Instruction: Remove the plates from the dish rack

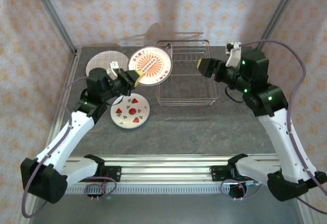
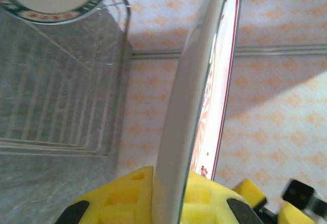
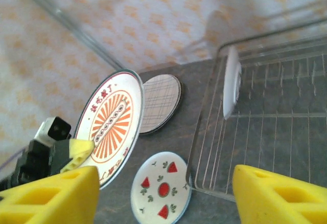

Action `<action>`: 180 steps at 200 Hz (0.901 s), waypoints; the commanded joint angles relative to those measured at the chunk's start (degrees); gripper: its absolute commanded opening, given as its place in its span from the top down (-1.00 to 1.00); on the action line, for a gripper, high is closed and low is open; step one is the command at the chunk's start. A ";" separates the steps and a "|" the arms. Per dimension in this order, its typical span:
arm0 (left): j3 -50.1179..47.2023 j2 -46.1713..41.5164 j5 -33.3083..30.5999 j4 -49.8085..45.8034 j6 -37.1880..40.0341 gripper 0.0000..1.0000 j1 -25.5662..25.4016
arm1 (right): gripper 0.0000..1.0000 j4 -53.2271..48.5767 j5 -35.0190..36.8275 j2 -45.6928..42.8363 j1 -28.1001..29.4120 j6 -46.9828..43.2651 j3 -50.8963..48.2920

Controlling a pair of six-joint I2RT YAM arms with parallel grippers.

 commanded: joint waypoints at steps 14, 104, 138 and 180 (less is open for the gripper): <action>-6.14 -9.05 -3.00 -10.75 5.17 1.00 1.99 | -0.59 12.45 0.47 -3.93 2.69 -10.49 -6.42; -20.58 -22.49 -16.49 -16.90 7.17 1.00 2.27 | -0.71 8.77 -5.83 -2.37 7.84 -22.42 -9.52; -25.81 -24.63 -19.46 -14.40 5.01 1.00 2.23 | -0.71 9.14 -8.15 -1.87 8.90 -23.15 -10.38; -30.56 -23.58 -22.79 -8.47 1.95 1.00 2.16 | -0.71 8.97 -10.23 -1.09 9.45 -23.55 -11.41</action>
